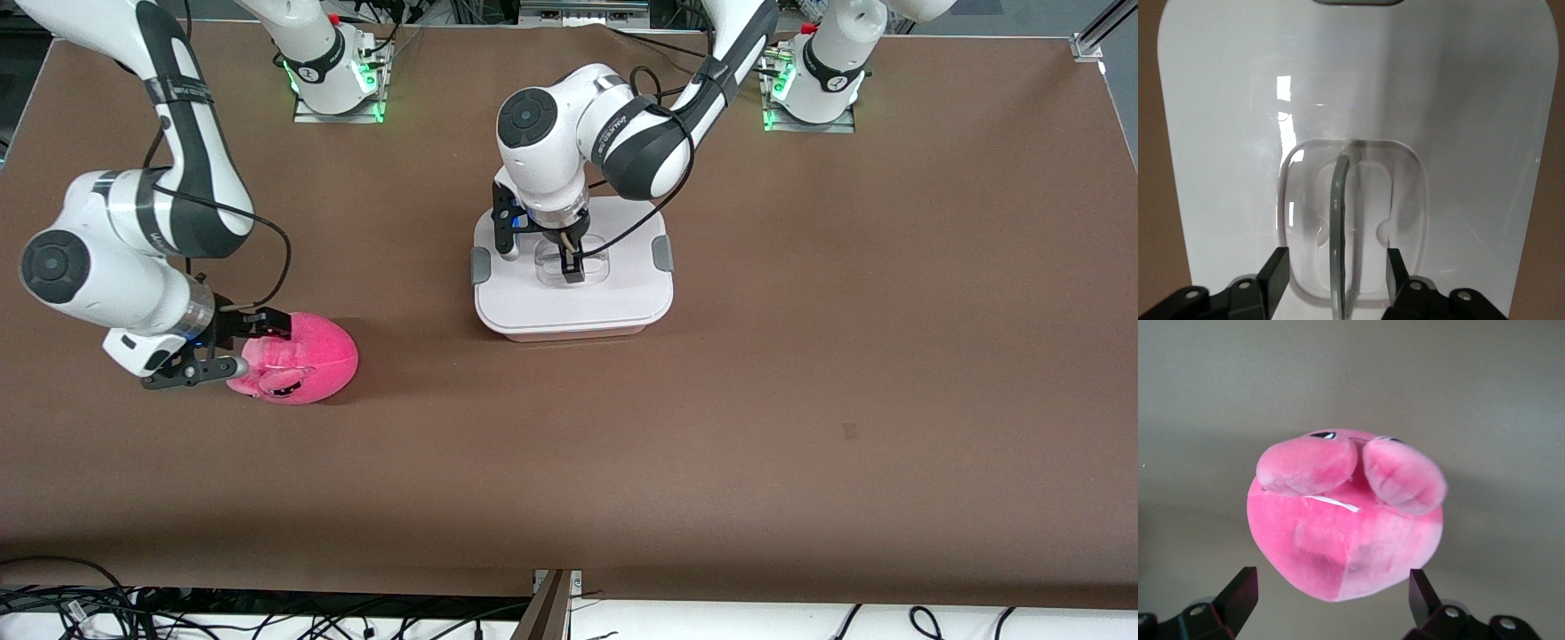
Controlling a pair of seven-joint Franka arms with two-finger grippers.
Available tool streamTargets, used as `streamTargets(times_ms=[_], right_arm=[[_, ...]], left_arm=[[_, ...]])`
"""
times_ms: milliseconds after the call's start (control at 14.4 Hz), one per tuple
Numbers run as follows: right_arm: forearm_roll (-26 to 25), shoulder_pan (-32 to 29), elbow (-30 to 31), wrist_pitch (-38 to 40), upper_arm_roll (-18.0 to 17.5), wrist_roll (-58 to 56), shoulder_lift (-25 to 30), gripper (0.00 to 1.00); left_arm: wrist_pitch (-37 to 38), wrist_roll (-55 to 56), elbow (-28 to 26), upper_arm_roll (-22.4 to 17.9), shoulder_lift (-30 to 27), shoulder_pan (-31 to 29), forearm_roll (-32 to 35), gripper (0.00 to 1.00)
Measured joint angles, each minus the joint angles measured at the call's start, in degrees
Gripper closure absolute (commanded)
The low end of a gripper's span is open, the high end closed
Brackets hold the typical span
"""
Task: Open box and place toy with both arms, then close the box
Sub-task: 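Grasp the pink plush toy with the right gripper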
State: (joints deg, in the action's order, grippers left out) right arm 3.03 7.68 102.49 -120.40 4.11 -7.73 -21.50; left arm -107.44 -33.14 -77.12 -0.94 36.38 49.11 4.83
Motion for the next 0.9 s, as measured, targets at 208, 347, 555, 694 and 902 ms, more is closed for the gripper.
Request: streamTargets(times_ms=[208,347,555,694,902], right_arm=[[0.0,0.4,1.7,-3.2,-0.1,0.5,-1.3,0.0],[0.0,0.4,1.9,-4.6,-0.1,0.5,-2.5,0.08],[0.0,0.4,1.9,-5.1,0.0,0.6,-3.5,0.36],[0.0,0.4,2.0,-5.0,0.0,0.6,-3.8,0.59],[0.0,0.2,2.1,-4.8,0.2,0.6,-4.2,0.93]], left_arm=[[-0.2,0.0,0.1,0.0,0.0,0.0,0.0,1.0],[-0.2,0.0,0.1,0.1,0.0,0.0,-0.1,1.0],[0.0,0.0,0.2,0.2,-0.3,0.0,-0.3,1.0],[0.1,0.0,0.2,0.2,-0.6,0.0,-0.3,1.0],[1.5,0.1,0.5,0.4,-1.7,0.1,-0.3,1.0]])
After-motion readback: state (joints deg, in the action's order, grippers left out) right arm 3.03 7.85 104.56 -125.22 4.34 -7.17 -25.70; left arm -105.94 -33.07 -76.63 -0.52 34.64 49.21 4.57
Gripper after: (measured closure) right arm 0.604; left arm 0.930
